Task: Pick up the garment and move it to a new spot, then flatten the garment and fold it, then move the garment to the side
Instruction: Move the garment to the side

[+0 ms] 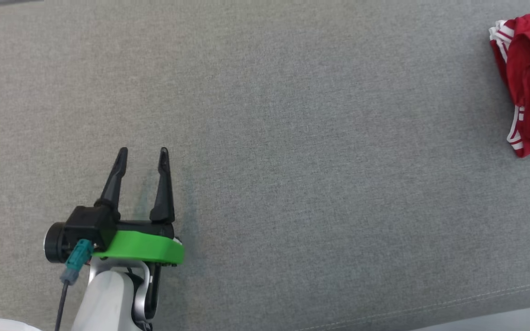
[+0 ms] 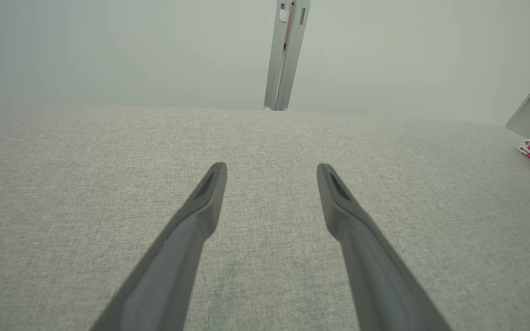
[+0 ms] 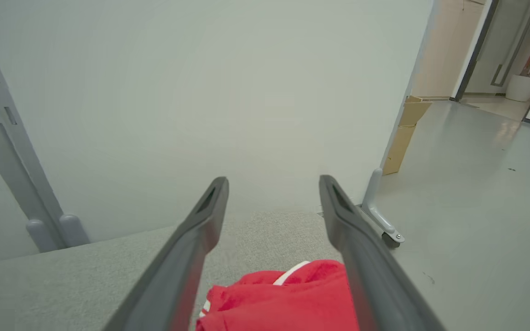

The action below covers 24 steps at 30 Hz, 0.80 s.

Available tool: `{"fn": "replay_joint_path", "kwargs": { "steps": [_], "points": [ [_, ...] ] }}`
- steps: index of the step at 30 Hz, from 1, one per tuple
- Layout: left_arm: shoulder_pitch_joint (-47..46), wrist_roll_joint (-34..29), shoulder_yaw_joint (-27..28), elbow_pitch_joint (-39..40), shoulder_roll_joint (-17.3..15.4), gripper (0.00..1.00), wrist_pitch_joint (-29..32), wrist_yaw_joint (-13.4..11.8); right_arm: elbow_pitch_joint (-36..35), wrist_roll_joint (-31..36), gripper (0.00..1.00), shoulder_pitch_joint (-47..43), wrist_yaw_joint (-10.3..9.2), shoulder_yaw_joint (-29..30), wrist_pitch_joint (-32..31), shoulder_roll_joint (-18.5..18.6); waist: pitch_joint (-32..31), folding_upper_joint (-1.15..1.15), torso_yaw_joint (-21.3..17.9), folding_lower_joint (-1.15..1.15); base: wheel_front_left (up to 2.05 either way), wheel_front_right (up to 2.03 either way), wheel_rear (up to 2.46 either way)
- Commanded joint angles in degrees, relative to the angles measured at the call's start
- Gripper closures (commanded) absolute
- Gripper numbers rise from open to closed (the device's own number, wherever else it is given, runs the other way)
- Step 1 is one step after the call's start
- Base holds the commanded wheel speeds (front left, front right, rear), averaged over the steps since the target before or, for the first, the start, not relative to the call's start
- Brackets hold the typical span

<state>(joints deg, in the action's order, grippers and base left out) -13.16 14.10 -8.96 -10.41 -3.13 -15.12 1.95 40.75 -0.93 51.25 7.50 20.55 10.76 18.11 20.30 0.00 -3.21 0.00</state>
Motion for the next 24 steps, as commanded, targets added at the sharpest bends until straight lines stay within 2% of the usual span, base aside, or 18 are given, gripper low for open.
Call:
{"fn": "replay_joint_path", "kwargs": {
  "steps": [1,6,11,17,24],
  "points": [
    [-0.89,0.41,0.66,-0.19,-0.09,0.00,0.00,-0.20,-0.76,-1.16,0.00,-1.87,-0.03,-2.16,0.51,-0.39,-1.76,0.00,-0.32,0.00,0.00,0.00,0.00],
    [-0.89,1.79,2.66,-1.09,0.05,0.00,0.01,-0.98,-5.55,-5.35,0.00,-6.44,-0.03,-11.12,1.61,-2.63,-5.25,0.00,0.17,0.00,0.00,0.00,0.00],
    [1.29,2.62,4.34,-2.39,0.16,0.00,0.01,-1.94,-10.87,-8.02,0.00,-13.42,-0.03,-17.46,2.36,-6.33,-8.72,0.00,1.42,0.00,0.00,0.00,0.00],
    [3.74,3.47,4.24,-4.52,0.15,0.00,0.01,-2.64,-15.70,-10.60,0.00,-22.92,-0.03,-20.33,3.21,-11.19,-12.06,0.00,3.85,0.00,0.00,0.00,0.00],
    [6.31,5.22,3.12,-5.22,0.16,0.00,0.01,-3.28,-21.00,-9.68,0.00,-32.92,-0.03,-19.92,4.22,-14.22,-14.13,0.00,6.70,0.00,0.00,0.00,0.00]
  ]
}}
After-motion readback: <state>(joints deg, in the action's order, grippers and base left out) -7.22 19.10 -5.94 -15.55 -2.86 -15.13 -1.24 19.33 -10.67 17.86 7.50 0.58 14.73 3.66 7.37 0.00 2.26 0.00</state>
